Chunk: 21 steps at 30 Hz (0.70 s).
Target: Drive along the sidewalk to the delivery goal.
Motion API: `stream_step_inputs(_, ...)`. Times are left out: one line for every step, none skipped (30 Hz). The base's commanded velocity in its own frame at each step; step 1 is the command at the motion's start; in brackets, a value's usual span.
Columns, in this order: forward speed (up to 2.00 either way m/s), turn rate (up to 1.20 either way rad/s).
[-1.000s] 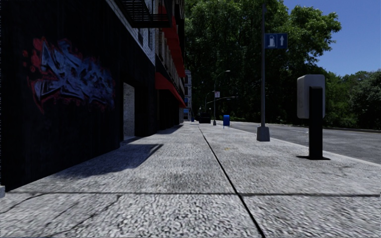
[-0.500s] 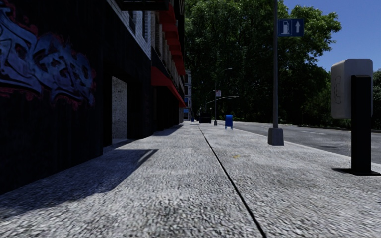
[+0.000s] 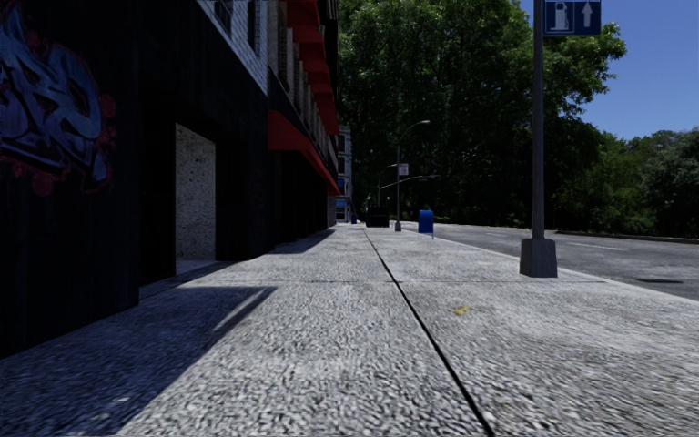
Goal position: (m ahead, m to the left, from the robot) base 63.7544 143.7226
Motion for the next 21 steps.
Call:
stream_step_inputs(2.00, 0.00)
stream_step_inputs(2.00, 0.00)
stream_step_inputs(2.00, 0.00)
stream_step_inputs(2.00, 0.00)
stream_step_inputs(2.00, 0.00)
stream_step_inputs(2.00, 0.00)
stream_step_inputs(2.00, 0.00)
stream_step_inputs(2.00, 0.00)
stream_step_inputs(2.00, 0.00)
stream_step_inputs(2.00, 0.00)
stream_step_inputs(2.00, 0.00)
stream_step_inputs(2.00, 0.00)
stream_step_inputs(2.00, 0.00)
stream_step_inputs(2.00, 0.00)
stream_step_inputs(2.00, 0.00)
stream_step_inputs(2.00, 0.00)
stream_step_inputs(2.00, 0.00)
stream_step_inputs(2.00, 0.00)
stream_step_inputs(2.00, 0.00)
stream_step_inputs(2.00, 0.00)
stream_step_inputs(2.00, 0.00)
